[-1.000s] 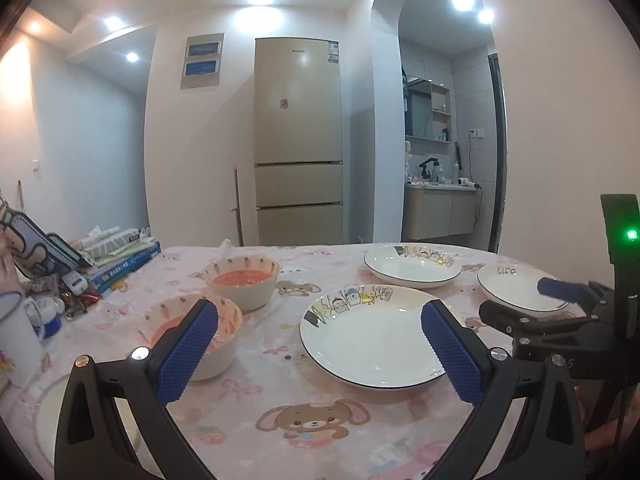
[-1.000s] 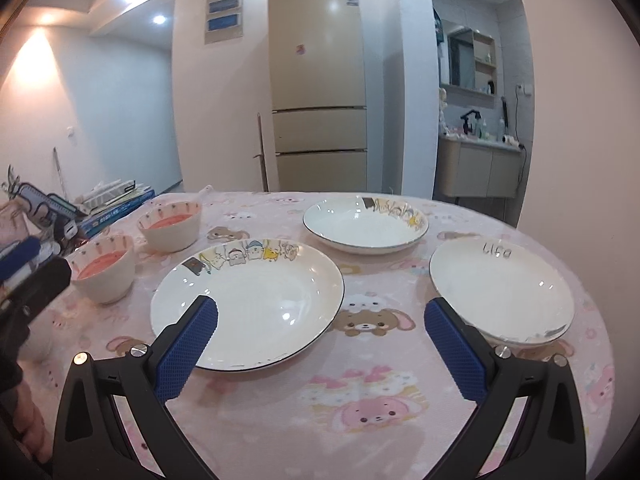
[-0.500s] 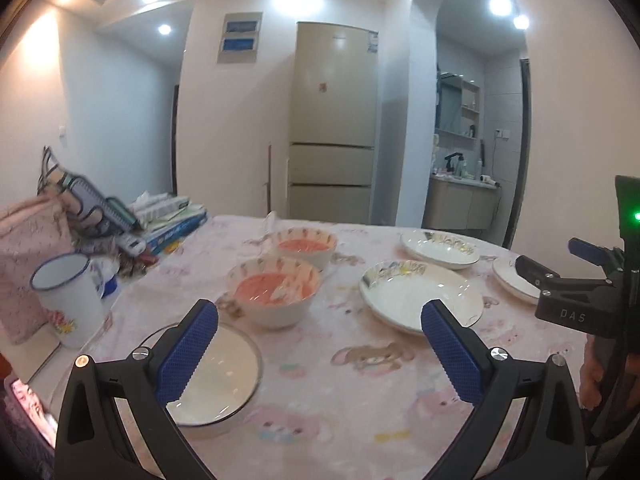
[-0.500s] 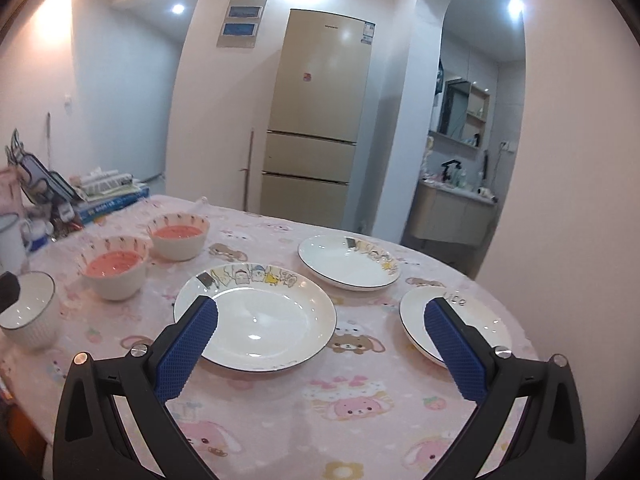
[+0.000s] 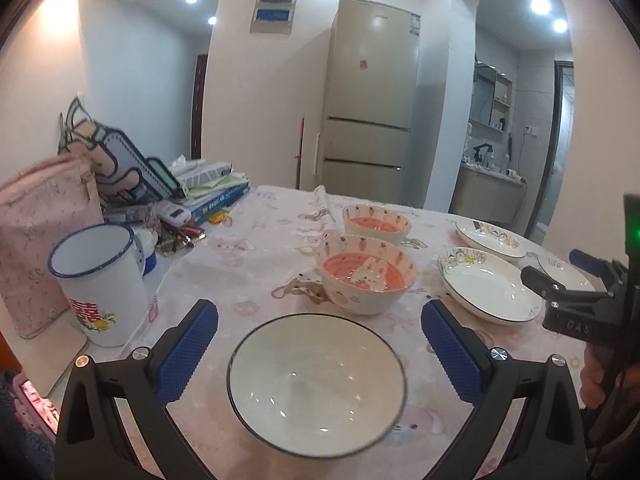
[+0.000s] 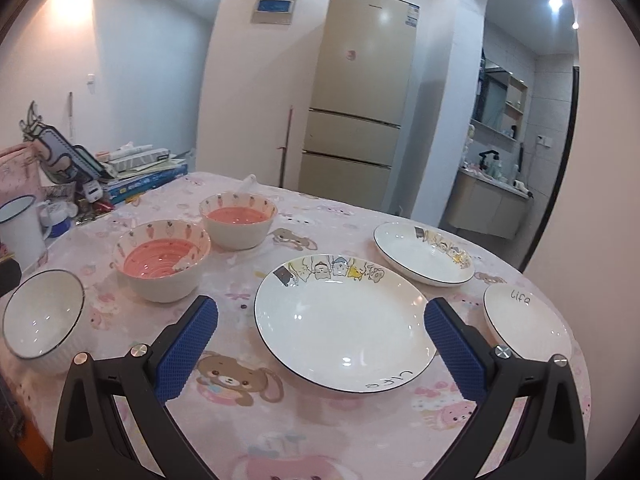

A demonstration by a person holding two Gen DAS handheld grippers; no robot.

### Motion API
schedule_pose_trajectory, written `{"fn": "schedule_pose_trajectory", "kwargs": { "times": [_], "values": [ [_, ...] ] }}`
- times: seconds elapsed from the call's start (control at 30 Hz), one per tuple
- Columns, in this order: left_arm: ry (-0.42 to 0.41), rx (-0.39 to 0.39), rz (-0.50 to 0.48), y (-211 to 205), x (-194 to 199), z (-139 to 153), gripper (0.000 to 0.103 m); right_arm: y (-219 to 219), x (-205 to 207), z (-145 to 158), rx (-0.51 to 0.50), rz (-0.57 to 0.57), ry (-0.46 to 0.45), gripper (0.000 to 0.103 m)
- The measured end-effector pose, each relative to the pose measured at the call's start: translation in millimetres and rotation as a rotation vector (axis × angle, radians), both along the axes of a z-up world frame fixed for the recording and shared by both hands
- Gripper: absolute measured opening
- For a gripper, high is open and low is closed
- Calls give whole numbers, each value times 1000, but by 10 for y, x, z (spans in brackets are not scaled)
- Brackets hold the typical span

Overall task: Organize plates and bowls
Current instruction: 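Move the left tool to the plain white bowl and close on its rim, then lift the white bowl off the table with the left tool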

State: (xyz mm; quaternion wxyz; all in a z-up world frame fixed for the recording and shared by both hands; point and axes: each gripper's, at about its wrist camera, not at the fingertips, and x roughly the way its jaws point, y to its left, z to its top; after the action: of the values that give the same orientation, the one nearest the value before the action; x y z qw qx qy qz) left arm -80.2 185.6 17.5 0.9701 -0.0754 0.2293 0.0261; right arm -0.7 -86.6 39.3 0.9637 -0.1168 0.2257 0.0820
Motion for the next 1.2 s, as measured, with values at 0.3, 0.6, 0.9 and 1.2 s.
{"fn": "schedule_pose_trajectory", "kwargs": {
  "times": [0.3,0.6,0.9,1.2],
  "values": [
    [116,-245,-32,462,271,-285,103,316,-76,-32,-66,21,-43,103],
    [180,-410,-31,643,335,-531,71,416,-2,-68,-34,9,-3,103],
    [234,-459,34,710,358,-704,30,448,145,-202,-63,-47,67,98],
    [298,-477,24,673,414,-826,27,509,162,-268,-35,-16,126,95]
  ]
}}
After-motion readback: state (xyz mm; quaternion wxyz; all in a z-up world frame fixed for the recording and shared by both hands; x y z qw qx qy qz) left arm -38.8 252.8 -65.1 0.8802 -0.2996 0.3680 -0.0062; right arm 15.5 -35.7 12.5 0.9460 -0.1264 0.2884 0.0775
